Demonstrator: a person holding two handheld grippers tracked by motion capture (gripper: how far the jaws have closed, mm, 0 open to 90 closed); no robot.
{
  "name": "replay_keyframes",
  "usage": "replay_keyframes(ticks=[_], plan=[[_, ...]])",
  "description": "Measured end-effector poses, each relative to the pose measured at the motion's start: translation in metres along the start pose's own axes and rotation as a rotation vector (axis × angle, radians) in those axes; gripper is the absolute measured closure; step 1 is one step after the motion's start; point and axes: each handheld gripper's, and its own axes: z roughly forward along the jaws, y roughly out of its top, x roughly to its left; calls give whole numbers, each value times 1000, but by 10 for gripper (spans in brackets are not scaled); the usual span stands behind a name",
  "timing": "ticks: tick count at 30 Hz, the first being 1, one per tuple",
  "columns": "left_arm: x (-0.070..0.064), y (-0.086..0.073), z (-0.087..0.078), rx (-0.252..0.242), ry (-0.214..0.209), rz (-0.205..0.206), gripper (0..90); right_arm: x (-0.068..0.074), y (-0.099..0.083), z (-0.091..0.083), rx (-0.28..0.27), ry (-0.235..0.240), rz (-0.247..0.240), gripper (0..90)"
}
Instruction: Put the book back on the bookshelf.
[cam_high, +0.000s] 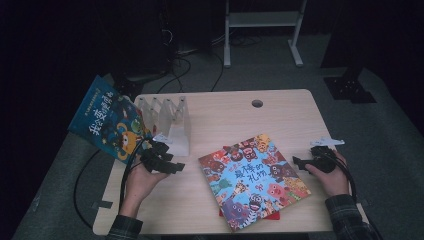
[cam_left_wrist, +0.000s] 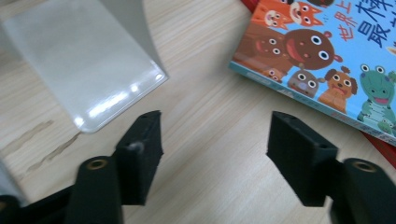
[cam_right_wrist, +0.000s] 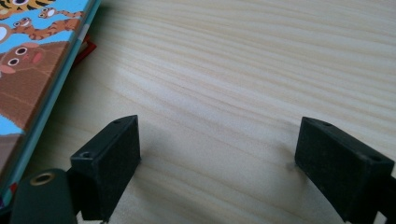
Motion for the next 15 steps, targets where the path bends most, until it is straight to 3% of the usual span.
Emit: replay_keyframes(ticks=[4,7,15], plan=[[-3,-1,11,-1,-29,31,238,-1,-1,-1,-2,3,-5,146],[-4,-2,21,-6,-69,55,182,-1,-1,-3,-6,5,-4,219],[-10,0,32,-17,-97,116,42,-1,-4,-13,-1,26,0,395]])
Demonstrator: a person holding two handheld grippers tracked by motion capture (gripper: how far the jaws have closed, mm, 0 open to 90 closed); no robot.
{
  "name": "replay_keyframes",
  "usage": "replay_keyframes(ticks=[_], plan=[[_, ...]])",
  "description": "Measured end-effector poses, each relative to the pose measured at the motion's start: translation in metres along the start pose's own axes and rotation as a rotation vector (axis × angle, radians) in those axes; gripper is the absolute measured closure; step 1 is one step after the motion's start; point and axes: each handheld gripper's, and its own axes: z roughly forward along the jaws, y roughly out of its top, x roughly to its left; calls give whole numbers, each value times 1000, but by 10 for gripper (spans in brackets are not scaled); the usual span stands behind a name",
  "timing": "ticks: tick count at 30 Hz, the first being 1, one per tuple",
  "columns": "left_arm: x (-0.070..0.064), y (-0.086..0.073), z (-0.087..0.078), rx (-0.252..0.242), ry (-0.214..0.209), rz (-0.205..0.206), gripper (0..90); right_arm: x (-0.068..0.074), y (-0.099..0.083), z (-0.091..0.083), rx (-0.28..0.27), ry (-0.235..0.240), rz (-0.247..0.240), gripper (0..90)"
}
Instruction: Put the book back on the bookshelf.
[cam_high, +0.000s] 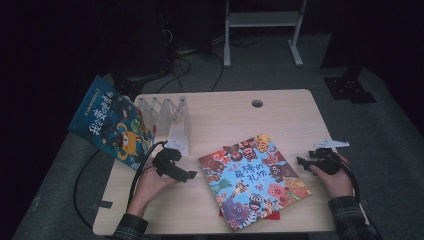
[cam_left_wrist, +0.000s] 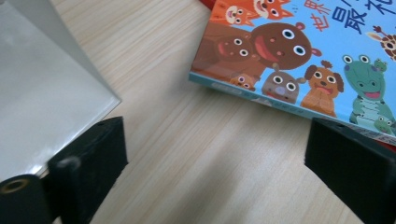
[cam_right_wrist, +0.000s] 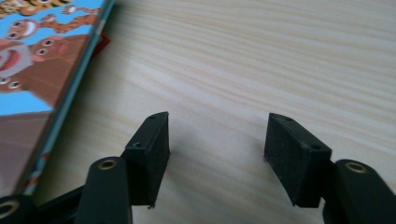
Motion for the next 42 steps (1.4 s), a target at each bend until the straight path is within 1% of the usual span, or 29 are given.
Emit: replay_keyframes(ticks=[2,4,7,8,10,11,17,19,20,21,24,32,33,37,38,40,42], plan=[[0,1,2,3,-7,20,17,1,-1,-4,2,16,-1,407],[-1,1,4,-1,-11,31,0,3,-1,-7,3,33,2,407],[-3,3,7,-8,-23,50,0,6,-2,-14,-1,56,0,395],[-3,3,8,-13,-23,48,0,7,-3,-16,-1,65,-2,390],[-3,4,8,-11,-25,59,0,9,-4,-19,3,83,-2,367],[-4,4,9,-15,-30,56,0,10,-5,-21,5,89,-6,364],[-6,7,14,-19,-45,81,0,14,-10,-30,-3,116,-6,337],[-7,9,17,-23,-55,80,0,15,-14,-33,-3,121,-10,330],[-7,10,18,-17,-56,88,0,15,-15,-34,1,125,-8,325],[-7,11,19,-16,-59,87,0,15,-16,-35,3,129,-7,317],[-9,14,24,-19,-73,96,0,15,-20,-39,4,136,-9,298],[-12,21,37,-7,-87,113,0,15,-32,-52,9,141,-8,273],[-13,22,39,-12,-92,115,0,15,-33,-54,10,139,-6,273],[-13,25,44,-3,-99,122,0,16,-35,-58,2,143,-7,267],[-12,25,46,-2,-102,129,0,17,-35,-59,1,141,-5,266],[-12,25,47,4,-112,123,0,18,-37,-61,1,145,-11,264],[-12,25,49,8,-118,128,0,19,-39,-63,0,141,-11,265]])
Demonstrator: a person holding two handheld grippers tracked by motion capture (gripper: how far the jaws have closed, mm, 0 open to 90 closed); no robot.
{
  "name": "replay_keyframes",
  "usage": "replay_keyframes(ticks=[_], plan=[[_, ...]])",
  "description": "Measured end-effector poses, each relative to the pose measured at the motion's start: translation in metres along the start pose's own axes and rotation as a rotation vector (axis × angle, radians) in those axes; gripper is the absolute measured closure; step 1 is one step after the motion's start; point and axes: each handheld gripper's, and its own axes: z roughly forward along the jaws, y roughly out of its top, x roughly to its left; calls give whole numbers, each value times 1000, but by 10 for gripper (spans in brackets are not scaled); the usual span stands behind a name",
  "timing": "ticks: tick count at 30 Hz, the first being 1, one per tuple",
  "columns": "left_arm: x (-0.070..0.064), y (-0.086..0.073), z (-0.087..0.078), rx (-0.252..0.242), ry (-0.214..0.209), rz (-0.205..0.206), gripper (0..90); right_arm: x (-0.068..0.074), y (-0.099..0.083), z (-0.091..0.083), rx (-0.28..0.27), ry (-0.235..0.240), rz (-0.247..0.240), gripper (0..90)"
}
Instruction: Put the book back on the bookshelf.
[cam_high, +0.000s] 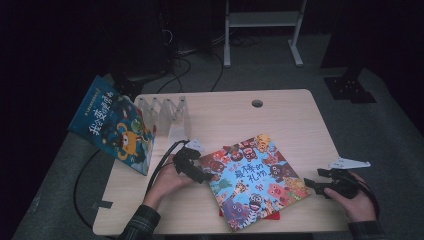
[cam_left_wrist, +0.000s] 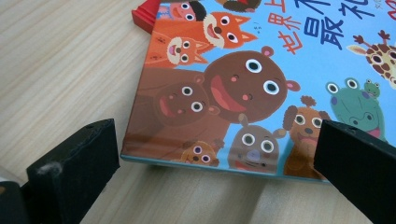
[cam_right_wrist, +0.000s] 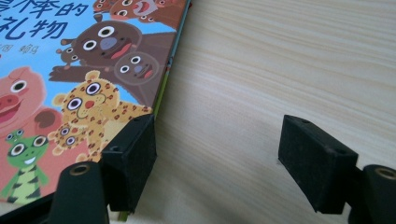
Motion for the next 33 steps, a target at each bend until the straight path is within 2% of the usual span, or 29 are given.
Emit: replay_keyframes(ticks=[22,33], plan=[[-3,-1,0,15,8,-7,0,7,-18,-24,-23,23,1,249],[-3,-2,-1,18,10,-10,0,10,-24,-23,-1,45,-17,229]])
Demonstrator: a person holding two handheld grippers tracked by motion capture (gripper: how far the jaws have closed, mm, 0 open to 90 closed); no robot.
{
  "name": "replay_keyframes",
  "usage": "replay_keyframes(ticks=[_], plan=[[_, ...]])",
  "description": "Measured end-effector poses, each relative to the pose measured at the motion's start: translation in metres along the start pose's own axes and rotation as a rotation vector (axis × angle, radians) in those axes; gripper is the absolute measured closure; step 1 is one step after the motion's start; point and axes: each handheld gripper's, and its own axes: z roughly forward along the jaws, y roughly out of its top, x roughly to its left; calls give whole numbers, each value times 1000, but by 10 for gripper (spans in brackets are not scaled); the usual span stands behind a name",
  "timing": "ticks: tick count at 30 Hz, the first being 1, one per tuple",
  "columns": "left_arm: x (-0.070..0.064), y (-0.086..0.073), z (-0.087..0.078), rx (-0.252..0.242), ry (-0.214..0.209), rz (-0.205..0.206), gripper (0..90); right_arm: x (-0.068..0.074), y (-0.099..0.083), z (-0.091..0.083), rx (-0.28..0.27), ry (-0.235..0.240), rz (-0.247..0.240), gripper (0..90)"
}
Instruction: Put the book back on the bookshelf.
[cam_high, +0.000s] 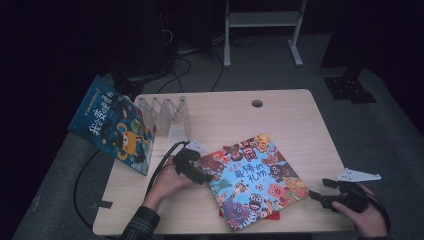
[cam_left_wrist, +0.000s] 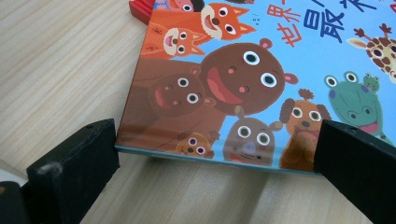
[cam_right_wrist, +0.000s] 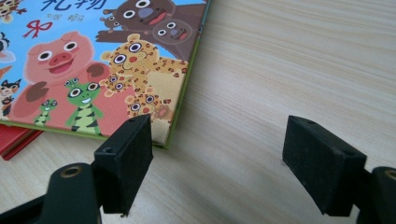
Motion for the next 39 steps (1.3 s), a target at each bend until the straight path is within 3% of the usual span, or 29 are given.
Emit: replay_keyframes(ticks=[17,39], plan=[[-8,-3,-3,24,-31,0,0,-4,9,14,15,30,-21,238],[-23,-20,-16,44,-56,-2,0,-18,30,34,-3,48,-20,358]])
